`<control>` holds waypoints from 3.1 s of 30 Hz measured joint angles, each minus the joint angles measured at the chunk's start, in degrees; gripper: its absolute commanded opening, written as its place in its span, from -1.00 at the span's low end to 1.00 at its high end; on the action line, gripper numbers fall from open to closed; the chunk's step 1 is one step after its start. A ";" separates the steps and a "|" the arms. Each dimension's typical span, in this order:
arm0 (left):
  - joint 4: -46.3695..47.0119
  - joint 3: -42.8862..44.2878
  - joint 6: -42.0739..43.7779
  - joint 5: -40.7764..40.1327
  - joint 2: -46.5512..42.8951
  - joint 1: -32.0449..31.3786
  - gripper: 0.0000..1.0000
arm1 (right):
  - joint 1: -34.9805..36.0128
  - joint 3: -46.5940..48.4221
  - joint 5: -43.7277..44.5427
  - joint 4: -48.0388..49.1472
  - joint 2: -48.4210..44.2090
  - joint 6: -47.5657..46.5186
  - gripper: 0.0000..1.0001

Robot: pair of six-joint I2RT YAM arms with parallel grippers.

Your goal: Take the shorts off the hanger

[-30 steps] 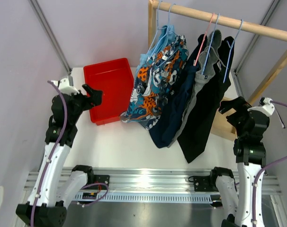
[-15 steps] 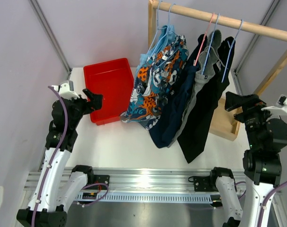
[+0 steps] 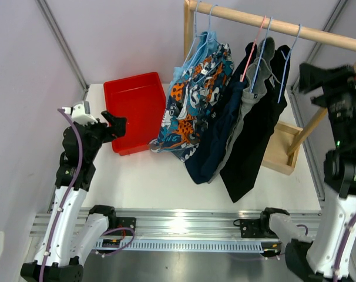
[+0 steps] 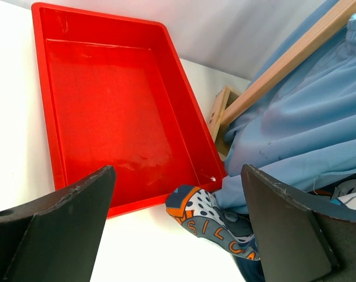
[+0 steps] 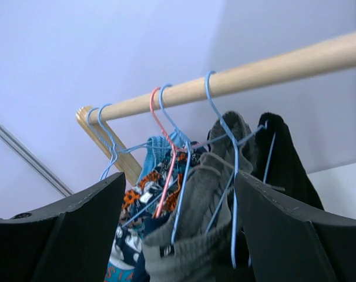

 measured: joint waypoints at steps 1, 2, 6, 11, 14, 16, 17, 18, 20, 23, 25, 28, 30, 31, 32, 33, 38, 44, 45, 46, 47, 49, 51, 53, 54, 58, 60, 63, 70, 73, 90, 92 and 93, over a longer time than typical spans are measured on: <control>0.02 0.00 0.00 0.02 -0.22 0.00 0.89 | 0.24 3.30 0.04 -1.01 3.15 -0.15 0.57; 0.02 0.00 0.00 0.02 -0.39 0.00 0.89 | 0.42 6.03 0.04 -2.01 6.08 -0.39 0.54; 0.02 0.00 0.00 0.00 -0.87 0.00 0.89 | 3.45 15.91 1.29 -8.48 16.44 -2.25 0.53; 0.02 -0.09 0.00 0.04 -1.22 0.00 0.89 | 11.17 16.31 6.78 -16.98 22.93 -5.16 0.52; 0.00 -0.09 0.00 0.13 -1.25 0.00 0.88 | 13.79 14.49 8.87 -19.63 23.12 -6.21 0.52; 0.00 -0.09 0.00 0.17 -1.31 0.00 0.89 | 14.21 13.62 10.29 -20.33 22.60 -6.58 0.51; 0.00 -0.09 0.00 0.17 -1.38 0.00 0.89 | 14.29 13.31 10.86 -20.52 22.34 -6.82 0.50; 0.00 -0.09 0.00 0.17 -1.49 0.00 0.89 | 14.43 12.96 11.58 -20.72 22.01 -7.06 0.50; 0.00 -0.09 0.00 0.17 -1.62 0.00 0.89 | 14.51 12.61 12.66 -21.03 21.51 -7.48 0.50; 0.00 -0.11 0.00 0.17 -1.79 0.00 0.89 | 14.82 12.59 13.38 -21.31 21.09 -7.61 0.59; 0.00 -0.11 0.00 0.20 -1.86 0.00 0.89 | 14.88 12.59 12.98 -21.27 20.70 -7.52 0.66; 0.00 -0.20 0.00 0.20 -1.86 0.00 0.88 | 14.88 12.61 9.60 -20.96 19.76 -7.17 0.71; 0.00 -0.22 0.00 0.20 -1.86 0.00 0.88 | 15.02 13.03 6.86 -20.44 18.97 -6.56 0.71; 0.00 -0.24 0.00 0.20 -1.88 0.00 0.88 | 15.10 13.66 5.84 -20.33 18.71 -6.25 0.72; 0.00 -0.24 0.00 0.20 -1.88 0.00 0.88 | 15.15 14.40 4.94 -20.06 18.51 -5.99 0.73; 0.02 -0.31 0.00 0.20 -1.88 0.00 0.88 | 15.21 15.21 4.28 -19.87 18.32 -5.86 0.73; -0.09 -0.55 0.00 0.20 -1.88 0.00 0.88 | 15.21 18.95 3.21 -19.39 18.34 -6.08 0.71; -0.11 -0.61 0.00 0.20 -1.88 0.00 0.88 | 15.23 19.63 6.16 -20.33 20.13 -8.04 0.68; -0.11 -0.63 0.00 0.20 -1.88 0.00 0.87 | 15.23 19.63 6.95 -20.79 20.68 -8.59 0.66; -0.13 -0.66 0.00 0.20 -1.88 0.00 0.88 | 15.23 19.63 7.76 -21.29 21.24 -9.05 0.66; -0.13 -0.68 0.00 0.20 -1.88 0.00 0.88 | 15.23 19.63 8.46 -21.73 21.79 -9.40 0.65; -0.13 -0.72 0.00 0.20 -1.88 0.00 0.87 | 15.26 19.39 9.77 -22.32 22.56 -10.05 0.66; -0.15 -0.72 0.00 0.20 -1.88 0.00 0.87 | 15.32 18.71 10.80 -22.47 22.95 -10.64 0.65; -0.15 -0.72 0.00 0.20 -1.88 0.00 0.88 | 15.58 18.27 11.80 -22.69 23.17 -11.21 0.64; -0.15 -0.72 0.00 0.20 -1.88 0.00 0.87 | 15.80 18.25 12.48 -22.67 23.34 -11.50 0.64; -0.15 -0.74 0.00 0.20 -1.88 0.00 0.87 | 16.72 17.57 14.71 -22.10 23.54 -12.55 0.64; -0.15 -0.74 0.00 0.20 -1.88 0.00 0.87 | 17.14 17.14 15.76 -21.79 23.54 -13.00 0.64; -0.15 -0.74 0.00 0.20 -1.84 0.00 0.87 | 17.51 16.68 16.94 -21.40 23.54 -13.60 0.64; -0.17 -0.76 0.00 0.20 -1.79 0.00 0.87 | 17.86 15.69 19.39 -20.81 22.88 -14.62 0.64; -0.17 -0.76 0.00 0.20 -1.64 0.00 0.87 | 17.92 15.43 20.48 -20.74 22.86 -15.08 0.64; -0.20 -0.79 0.00 0.20 -1.44 0.00 0.86 | 18.18 13.49 23.23 -19.23 20.37 -16.13 0.64; -0.20 -0.79 0.00 0.20 -1.44 0.00 0.86 | 18.18 13.49 23.30 -18.86 19.37 -16.15 0.64; -0.20 -0.79 0.02 0.20 -1.44 0.00 0.86 | 18.18 13.49 23.37 -18.67 18.84 -16.20 0.64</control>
